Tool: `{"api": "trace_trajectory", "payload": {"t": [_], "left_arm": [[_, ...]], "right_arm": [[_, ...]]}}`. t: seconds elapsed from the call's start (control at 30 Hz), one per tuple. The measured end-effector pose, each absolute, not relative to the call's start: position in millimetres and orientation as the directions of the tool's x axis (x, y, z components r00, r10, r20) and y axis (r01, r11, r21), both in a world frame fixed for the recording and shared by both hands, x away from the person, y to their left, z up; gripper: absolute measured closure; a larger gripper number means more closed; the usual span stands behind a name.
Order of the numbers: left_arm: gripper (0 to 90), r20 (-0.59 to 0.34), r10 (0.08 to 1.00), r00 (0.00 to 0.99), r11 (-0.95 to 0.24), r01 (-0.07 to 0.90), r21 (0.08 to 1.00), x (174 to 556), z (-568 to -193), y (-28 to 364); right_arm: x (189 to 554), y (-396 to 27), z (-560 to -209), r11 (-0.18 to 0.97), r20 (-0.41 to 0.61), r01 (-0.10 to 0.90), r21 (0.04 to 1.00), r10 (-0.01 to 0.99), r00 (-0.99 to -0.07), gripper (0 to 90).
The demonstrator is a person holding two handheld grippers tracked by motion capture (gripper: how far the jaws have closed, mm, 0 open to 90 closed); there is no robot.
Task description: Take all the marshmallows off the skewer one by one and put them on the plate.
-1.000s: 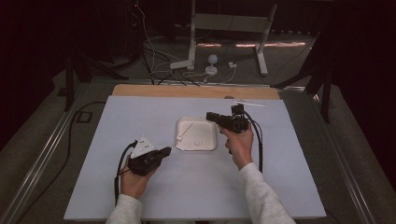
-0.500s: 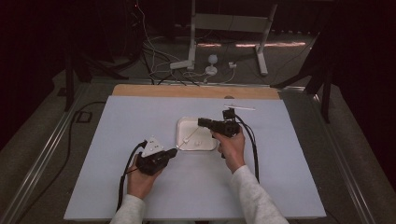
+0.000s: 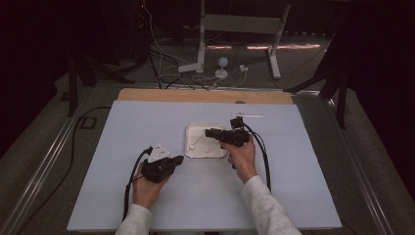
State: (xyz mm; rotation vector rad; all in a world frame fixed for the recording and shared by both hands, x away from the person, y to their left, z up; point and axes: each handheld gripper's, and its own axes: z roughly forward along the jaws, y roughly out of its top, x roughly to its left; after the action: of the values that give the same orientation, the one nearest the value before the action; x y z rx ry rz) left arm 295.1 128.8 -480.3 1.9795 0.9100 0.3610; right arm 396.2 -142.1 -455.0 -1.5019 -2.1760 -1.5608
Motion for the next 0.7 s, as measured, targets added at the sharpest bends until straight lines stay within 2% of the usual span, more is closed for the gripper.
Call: {"api": "trace_trajectory", "payload": {"t": [0.03,0.1,0.33,0.37,0.4,0.43,0.57,0.7], "left_arm": [[90.0,-0.096,0.718,0.69,-0.328,0.457,0.826,294.9,-480.3,128.4],[90.0,-0.097,0.717,0.691,-0.329,0.457,0.826,294.7,-480.1,128.6],[90.0,-0.101,0.725,0.681,-0.318,0.461,0.829,294.1,-478.4,134.3],[90.0,-0.103,0.727,0.679,-0.314,0.462,0.829,294.3,-478.2,135.3],[90.0,-0.102,0.73,0.676,-0.314,0.463,0.829,294.8,-478.4,135.8],[90.0,-0.105,0.732,0.674,-0.311,0.467,0.827,295.1,-478.7,136.0],[90.0,-0.104,0.735,0.67,-0.315,0.473,0.823,295.6,-480.2,134.4],[90.0,-0.107,0.739,0.665,-0.311,0.478,0.821,296.3,-481.2,134.6]], "right_arm": [[395.9,-141.3,-455.6,0.012,0.536,0.725,0.689,0.666,-0.52,73.3],[396.4,-141.5,-456.4,0.001,0.535,0.726,0.687,0.675,-0.507,76.4],[399.8,-146.3,-459.0,-0.03,0.538,0.733,0.68,0.7,-0.47,78.0],[400.1,-146.6,-459.3,-0.018,0.536,0.734,0.678,0.696,-0.478,75.1],[400.1,-146.4,-459.5,-0.007,0.533,0.735,0.678,0.694,-0.484,66.5],[400.0,-146.1,-459.7,0.002,0.53,0.737,0.676,0.694,-0.488,62.4],[400.1,-145.1,-460.2,0.004,0.535,0.742,0.671,0.69,-0.488,49.4],[400.0,-144.8,-460.2,0.008,0.52,0.742,0.671,0.707,-0.478,45.3]]}}
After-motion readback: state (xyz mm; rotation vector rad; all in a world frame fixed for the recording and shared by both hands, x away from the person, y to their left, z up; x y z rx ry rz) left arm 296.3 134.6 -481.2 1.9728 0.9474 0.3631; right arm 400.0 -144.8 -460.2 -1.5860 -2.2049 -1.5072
